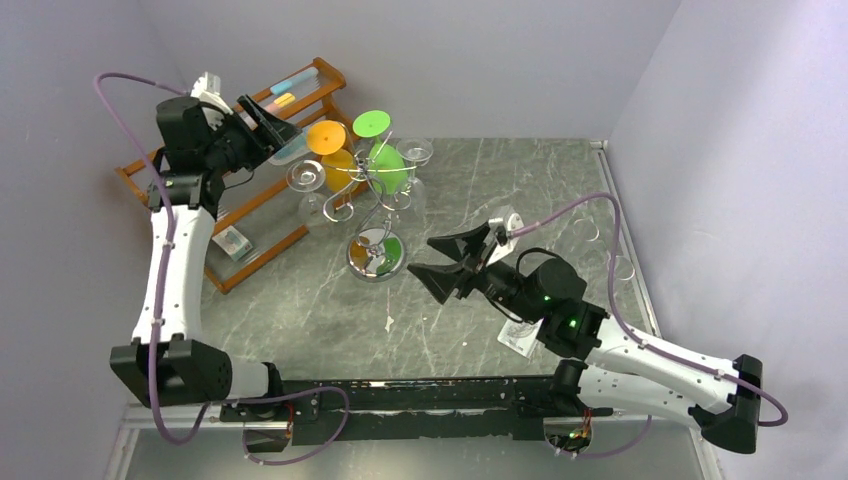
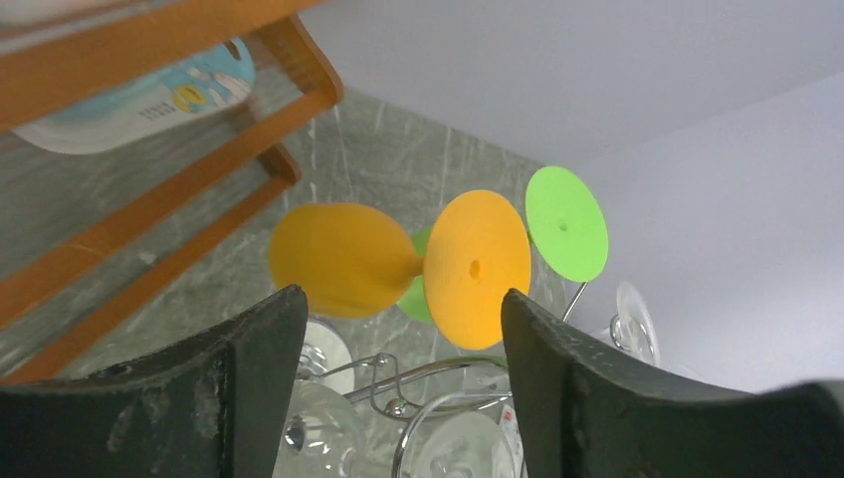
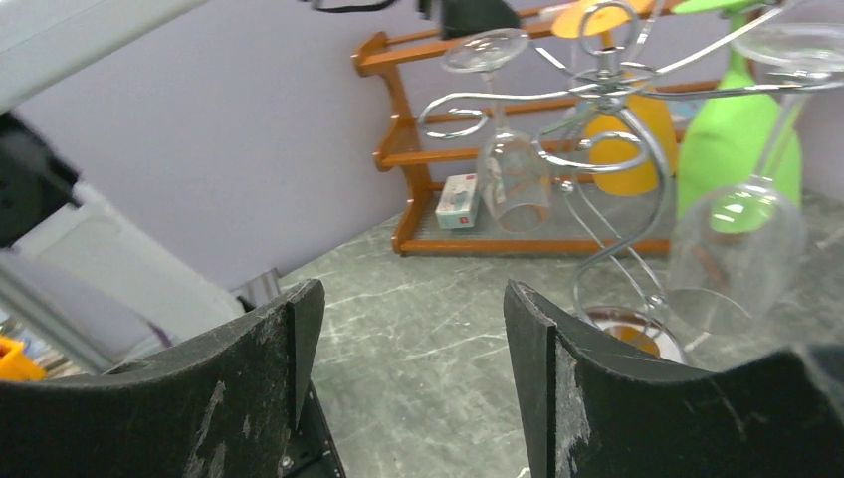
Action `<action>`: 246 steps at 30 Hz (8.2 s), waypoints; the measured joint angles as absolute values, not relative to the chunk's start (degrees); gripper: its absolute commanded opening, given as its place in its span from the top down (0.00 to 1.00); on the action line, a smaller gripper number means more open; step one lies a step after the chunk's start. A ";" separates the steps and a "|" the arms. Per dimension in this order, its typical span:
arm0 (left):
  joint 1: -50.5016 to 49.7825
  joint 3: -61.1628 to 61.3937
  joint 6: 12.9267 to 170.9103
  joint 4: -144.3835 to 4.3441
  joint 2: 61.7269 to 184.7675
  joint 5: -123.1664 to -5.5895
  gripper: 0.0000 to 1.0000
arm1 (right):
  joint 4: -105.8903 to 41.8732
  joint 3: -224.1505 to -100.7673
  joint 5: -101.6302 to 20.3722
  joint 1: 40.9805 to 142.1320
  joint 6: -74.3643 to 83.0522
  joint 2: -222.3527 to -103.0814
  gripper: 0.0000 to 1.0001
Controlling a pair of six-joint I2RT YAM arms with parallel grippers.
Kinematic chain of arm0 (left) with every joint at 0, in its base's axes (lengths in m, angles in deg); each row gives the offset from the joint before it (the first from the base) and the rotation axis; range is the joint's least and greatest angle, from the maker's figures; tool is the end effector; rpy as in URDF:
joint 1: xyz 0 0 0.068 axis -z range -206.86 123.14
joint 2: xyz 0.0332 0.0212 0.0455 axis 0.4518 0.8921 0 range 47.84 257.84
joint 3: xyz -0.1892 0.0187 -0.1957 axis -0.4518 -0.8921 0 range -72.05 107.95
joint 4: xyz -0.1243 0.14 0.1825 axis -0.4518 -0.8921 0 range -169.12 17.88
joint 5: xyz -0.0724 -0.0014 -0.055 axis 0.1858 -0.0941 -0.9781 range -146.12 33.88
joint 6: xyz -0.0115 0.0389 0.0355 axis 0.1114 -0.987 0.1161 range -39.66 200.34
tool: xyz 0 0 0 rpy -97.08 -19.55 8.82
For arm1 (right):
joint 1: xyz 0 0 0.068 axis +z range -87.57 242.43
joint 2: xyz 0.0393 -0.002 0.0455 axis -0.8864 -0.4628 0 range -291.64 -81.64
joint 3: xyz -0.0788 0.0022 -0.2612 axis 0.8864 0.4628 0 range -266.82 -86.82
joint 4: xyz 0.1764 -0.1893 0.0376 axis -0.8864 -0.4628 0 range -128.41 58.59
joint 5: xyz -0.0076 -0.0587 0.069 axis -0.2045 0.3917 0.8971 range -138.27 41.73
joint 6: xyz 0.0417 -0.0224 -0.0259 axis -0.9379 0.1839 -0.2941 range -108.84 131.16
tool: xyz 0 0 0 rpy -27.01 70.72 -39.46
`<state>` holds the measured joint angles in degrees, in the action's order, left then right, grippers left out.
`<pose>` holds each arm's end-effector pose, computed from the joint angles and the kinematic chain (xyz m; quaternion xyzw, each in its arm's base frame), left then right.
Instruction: Place the wine glass upside down on the wine glass rack
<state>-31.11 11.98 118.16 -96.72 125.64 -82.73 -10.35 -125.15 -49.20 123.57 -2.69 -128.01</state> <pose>0.3021 0.0064 0.4245 -0.1575 0.7849 -0.3431 0.4914 0.0950 0.1711 0.3543 -0.2438 0.5727 0.4724 0.6241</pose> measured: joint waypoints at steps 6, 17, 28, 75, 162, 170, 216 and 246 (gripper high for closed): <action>-32.57 14.62 112.48 -102.45 120.02 -77.83 0.04 | -18.00 -129.61 -57.31 123.57 -4.35 -128.57 0.30; -27.24 12.06 98.51 -109.12 100.59 -72.59 0.04 | -39.29 -144.54 -77.22 122.70 -8.87 -135.63 0.29; -7.53 1.09 85.31 -106.65 89.66 -78.16 0.04 | -55.03 -157.00 -81.18 105.63 -16.37 -143.83 0.29; -4.93 -9.55 92.90 -96.00 89.45 -89.61 0.03 | -69.61 -146.22 -81.81 74.85 -22.49 -143.76 0.64; 31.05 10.07 147.14 -43.98 134.76 -41.86 0.22 | -12.12 -129.70 -43.98 74.59 -43.98 -103.85 1.00; 32.19 10.07 145.24 -38.67 136.15 -35.54 0.53 | -10.38 -128.74 -43.14 74.59 -45.64 -103.55 1.00; 32.93 3.43 109.73 -48.77 123.24 -56.54 0.95 | -33.02 -137.76 -33.90 74.48 -17.64 -106.15 0.20; 32.97 2.21 102.62 -55.68 121.23 -78.60 0.95 | -0.34 -129.87 9.97 74.48 -37.37 -120.97 0.43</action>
